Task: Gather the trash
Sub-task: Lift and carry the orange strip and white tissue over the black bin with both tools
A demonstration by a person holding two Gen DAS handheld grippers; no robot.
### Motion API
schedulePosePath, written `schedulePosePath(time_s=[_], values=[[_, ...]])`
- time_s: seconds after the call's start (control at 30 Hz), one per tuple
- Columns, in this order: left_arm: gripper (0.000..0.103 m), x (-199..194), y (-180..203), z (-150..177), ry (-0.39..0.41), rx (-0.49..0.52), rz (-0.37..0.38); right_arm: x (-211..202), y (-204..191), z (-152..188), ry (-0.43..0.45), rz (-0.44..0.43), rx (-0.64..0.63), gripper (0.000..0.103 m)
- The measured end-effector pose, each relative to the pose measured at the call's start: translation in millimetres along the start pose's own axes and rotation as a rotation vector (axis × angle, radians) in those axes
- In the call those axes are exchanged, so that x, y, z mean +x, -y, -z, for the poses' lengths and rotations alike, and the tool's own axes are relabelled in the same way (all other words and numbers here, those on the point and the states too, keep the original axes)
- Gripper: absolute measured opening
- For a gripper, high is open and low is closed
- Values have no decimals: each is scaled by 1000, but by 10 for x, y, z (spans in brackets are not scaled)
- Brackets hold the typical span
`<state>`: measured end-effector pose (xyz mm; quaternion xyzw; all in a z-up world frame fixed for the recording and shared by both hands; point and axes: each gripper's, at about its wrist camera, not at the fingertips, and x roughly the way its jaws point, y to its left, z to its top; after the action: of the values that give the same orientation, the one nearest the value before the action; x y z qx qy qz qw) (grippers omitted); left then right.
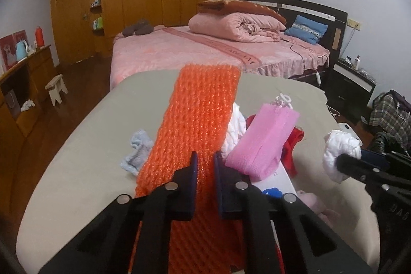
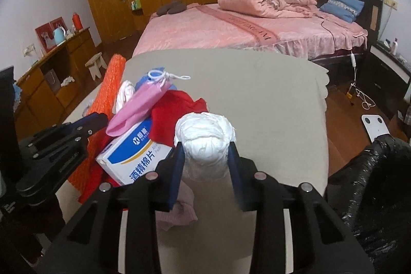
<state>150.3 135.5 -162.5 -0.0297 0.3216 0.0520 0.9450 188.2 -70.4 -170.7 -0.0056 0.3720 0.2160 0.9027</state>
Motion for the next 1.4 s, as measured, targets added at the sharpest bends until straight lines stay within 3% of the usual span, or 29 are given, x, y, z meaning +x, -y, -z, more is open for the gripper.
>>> schedulePosePath(time_s=[0.37, 0.5, 0.67, 0.83, 0.97, 1.17, 1.27, 1.37, 1.4], values=[[6, -677, 79, -268, 134, -28, 75, -558, 35, -125, 108, -22, 12, 33], [0, -856, 242, -343, 153, -16, 122, -746, 110, -113, 133, -10, 18, 33], [0, -946, 544, -339, 156, 22, 174, -919, 262, -22, 138, 28, 20, 33], [2, -765, 618, -162, 78, 20, 133, -815, 371, 166, 94, 39, 40, 33], [41, -764, 487, -20, 80, -5, 48, -682, 332, 254, 64, 26, 45, 33], [57, -493, 274, 82, 33, -19, -40, -513, 256, 229, 50, 16, 40, 33], [55, -277, 250, 145, -20, -11, -44, -472, 236, 193, 45, 18, 35, 33], [13, -134, 222, 210, -58, -7, -26, -466, 221, 211, 37, 19, 26, 33], [12, -125, 199, 223, -64, -14, -16, -468, 218, 216, 35, 20, 25, 33]])
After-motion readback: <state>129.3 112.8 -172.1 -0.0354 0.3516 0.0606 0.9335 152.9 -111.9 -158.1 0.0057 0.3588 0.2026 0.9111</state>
